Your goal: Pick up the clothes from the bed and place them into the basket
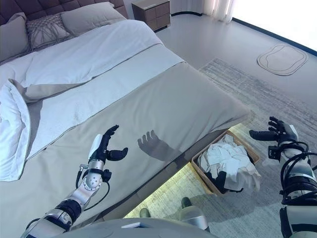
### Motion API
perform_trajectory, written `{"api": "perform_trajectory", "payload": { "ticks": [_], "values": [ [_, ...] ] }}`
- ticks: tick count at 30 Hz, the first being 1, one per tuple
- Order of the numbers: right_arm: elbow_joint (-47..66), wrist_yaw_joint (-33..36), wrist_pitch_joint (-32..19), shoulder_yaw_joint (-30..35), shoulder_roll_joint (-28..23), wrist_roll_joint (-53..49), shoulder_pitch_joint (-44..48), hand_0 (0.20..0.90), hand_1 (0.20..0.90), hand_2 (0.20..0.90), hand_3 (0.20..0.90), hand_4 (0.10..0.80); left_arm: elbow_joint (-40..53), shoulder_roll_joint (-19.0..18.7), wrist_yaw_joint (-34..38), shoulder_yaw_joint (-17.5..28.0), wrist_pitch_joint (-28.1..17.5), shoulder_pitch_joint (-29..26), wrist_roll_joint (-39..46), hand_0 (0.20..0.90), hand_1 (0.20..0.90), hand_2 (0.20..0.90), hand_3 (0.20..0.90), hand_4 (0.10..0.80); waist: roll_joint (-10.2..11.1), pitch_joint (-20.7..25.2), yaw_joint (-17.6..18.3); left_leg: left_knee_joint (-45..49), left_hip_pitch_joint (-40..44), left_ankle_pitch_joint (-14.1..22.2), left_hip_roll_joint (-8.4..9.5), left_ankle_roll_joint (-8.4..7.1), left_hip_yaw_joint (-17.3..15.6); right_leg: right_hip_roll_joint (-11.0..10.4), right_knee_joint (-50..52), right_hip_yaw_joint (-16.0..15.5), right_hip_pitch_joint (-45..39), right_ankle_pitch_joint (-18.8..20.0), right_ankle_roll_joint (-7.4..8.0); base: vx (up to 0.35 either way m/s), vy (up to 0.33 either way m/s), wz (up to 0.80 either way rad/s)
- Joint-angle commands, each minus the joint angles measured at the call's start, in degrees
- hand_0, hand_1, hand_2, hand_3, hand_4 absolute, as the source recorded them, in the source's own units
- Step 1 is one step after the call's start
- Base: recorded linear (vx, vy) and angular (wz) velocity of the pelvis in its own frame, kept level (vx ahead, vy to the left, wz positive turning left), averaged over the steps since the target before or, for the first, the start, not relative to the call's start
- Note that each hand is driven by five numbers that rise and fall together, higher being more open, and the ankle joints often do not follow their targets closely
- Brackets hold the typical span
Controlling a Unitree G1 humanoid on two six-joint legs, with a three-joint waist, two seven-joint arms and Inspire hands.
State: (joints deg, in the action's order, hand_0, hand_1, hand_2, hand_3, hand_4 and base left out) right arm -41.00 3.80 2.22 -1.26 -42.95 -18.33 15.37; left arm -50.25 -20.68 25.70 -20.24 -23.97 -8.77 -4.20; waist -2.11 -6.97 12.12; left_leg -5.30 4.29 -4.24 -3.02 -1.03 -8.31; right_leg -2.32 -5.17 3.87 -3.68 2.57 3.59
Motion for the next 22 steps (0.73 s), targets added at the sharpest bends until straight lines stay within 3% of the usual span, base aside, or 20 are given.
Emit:
{"api": "perform_trajectory", "payload": {
  "ticks": [1, 6, 13, 22],
  "values": [
    [7.2, 2.8, -9.3, -3.3, 4.0, 4.1, 1.1, 0.9, 0.9, 0.9, 0.9, 0.8, 0.8, -1.5, 3.5, 1.6, -2.6, -3.8, -0.6, 0.9, 0.9, 0.9, 0.9, 0.8, 3.0, 4.0, -3.2, 0.3, 2.1, 4.3, 0.37, -0.32, 1.3, -0.4, 3.9, -0.9, 3.4, 2.4, 0.43, -0.009, -0.01, 0.06],
    [8.3, 5.3, -12.2, -7.9, 11.2, 5.0, -2.3, 0.9, 0.9, 0.9, 0.9, 0.8, 0.7, -0.4, 5.2, 1.3, -0.5, -3.5, -2.6, 0.9, 0.9, 0.9, 0.9, 0.8, 3.4, 3.7, -4.6, 0.3, 1.8, 4.1, 0.58, -0.13, 1.8, -0.5, 2.6, -1.8, 2.8, 2.8, 0.36, -0.015, -0.042, 0.11],
    [-0.1, 6.4, -13.3, -12.5, 20.4, 0.8, -3.3, 0.9, 0.9, 0.9, 0.9, 0.8, -4.0, 0.5, 5.2, 0.1, 0.0, -2.2, -1.5, 0.9, 0.9, 0.9, 0.9, 0.8, 3.2, 3.7, -7.4, 0.3, 1.7, 3.6, 0.69, 0.12, 2.9, -0.8, 2.1, -4.3, 1.4, 2.1, -0.19, 0.026, -0.018, 0.15],
    [-7.5, 4.7, -12.1, -16.0, 25.8, 1.5, -7.2, 0.9, 0.9, 0.9, 0.9, 0.8, -8.4, 1.8, 2.8, 1.2, -1.5, 1.0, -0.1, 0.9, 0.9, 0.9, 0.9, 0.8, 2.9, 3.9, -9.1, 0.3, 1.9, 3.5, 1.02, 0.71, 4.1, -1.0, 2.1, -5.9, 0.1, 1.3, -0.55, 0.035, 0.008, 0.07]
  ]
}}
